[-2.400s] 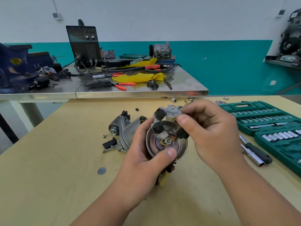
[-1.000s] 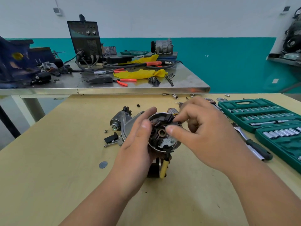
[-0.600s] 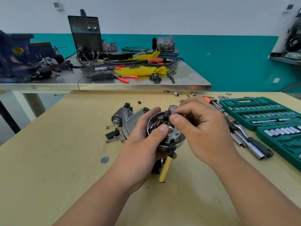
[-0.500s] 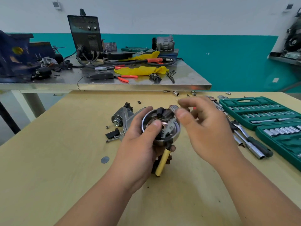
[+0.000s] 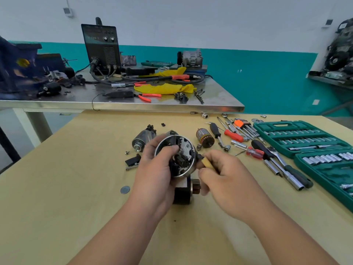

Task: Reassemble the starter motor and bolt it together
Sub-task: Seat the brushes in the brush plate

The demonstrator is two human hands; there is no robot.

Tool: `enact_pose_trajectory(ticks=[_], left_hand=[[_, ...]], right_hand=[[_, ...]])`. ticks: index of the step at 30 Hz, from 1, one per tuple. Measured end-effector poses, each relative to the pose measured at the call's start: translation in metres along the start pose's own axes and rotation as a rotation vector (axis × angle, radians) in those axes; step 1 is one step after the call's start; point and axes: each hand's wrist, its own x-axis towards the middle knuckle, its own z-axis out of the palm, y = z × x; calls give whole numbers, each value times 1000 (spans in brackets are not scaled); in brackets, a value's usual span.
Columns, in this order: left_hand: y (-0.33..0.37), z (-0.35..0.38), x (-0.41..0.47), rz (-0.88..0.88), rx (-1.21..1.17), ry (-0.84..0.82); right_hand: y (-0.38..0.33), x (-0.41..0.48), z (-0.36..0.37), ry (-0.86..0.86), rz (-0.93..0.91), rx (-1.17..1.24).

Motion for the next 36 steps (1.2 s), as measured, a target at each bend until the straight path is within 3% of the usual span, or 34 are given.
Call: enact_pose_trajectory(ticks=[4, 10, 13, 16, 21, 27, 32, 36], left_hand=[[-2, -3, -5, -20, 112, -155], [-5, -4, -7, 302, 559, -223], [-4, -6, -8, 364, 728, -276], [-3, -7, -8, 377, 768, -330], [-3, -5, -10, 421, 844, -371], [-3, -6, -12, 523, 854, -471], [-7, -10, -8, 808, 1080, -451], [-8, -12, -4, 792, 1133, -447]], right_hand=[[-5, 8, -16, 10, -15, -120], [-2, 15, -33, 2, -16, -242], [0, 17, -32, 52, -78, -230], [0, 17, -36, 77, -131, -197], [0, 19, -46, -33, -167, -263], [8, 20, -46, -89, -197, -58], [16, 24, -42, 6, -134, 174], [24, 23, -41, 14, -106, 151]])
